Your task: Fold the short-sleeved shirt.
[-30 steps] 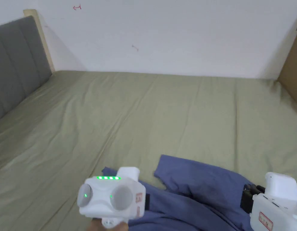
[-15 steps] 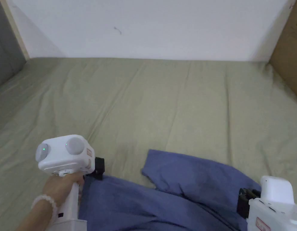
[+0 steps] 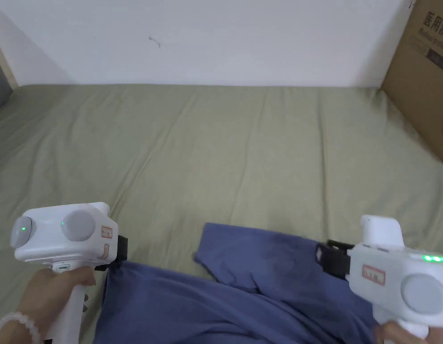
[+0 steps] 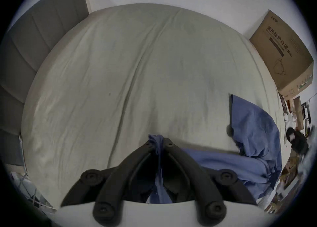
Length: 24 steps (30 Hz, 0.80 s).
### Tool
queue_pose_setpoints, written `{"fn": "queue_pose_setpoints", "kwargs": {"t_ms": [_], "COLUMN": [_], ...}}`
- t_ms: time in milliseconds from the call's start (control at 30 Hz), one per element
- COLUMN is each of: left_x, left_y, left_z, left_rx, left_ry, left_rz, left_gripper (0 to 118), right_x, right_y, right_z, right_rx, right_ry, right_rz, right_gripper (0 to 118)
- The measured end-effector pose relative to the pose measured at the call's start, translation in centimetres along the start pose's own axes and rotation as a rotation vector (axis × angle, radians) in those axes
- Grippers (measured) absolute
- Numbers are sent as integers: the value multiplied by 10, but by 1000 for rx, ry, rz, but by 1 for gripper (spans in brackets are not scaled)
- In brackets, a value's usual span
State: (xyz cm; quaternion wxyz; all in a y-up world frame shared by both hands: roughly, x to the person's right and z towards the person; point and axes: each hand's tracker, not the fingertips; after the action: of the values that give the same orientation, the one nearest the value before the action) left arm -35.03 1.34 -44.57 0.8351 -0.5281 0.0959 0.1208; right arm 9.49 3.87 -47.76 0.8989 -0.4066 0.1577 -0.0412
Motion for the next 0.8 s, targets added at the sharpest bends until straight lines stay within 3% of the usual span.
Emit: {"fn": "queue_pose_setpoints", "kwargs": {"t_ms": [33, 100, 367, 400, 433, 467, 500, 800], "left_x": [0, 3, 5, 5, 6, 7, 7, 8], "left_y": [0, -1, -3, -3, -4, -4, -4, -1], "left_z": [2, 5, 5, 3, 3, 2, 3, 61], "left_rx": [4, 21, 21, 16, 14, 13, 8, 78], "left_ry": [3, 28, 38, 41, 46, 52, 54, 23], "left_rz": [-4, -45, -56, -59, -66, -78, -87, -88], "left_gripper": [5, 5, 5, 5, 5, 5, 5, 5], "right_x": [1, 0, 2, -1, -3, -4, -4, 12], "right_y": [11, 27, 31, 32, 35, 37, 40, 65], "right_z": [-12, -40, -149, -150, -142, -137, -132, -57], "right_rx": [-35, -74, -354, -330, -328, -320, -294, -181], "right_ry": [4, 13, -29, -26, -31, -29, -30, -65], "right_rz": [16, 84, 227, 217, 201, 193, 198, 90], "right_gripper": [90, 91, 89, 81, 63, 38, 3, 3]}}
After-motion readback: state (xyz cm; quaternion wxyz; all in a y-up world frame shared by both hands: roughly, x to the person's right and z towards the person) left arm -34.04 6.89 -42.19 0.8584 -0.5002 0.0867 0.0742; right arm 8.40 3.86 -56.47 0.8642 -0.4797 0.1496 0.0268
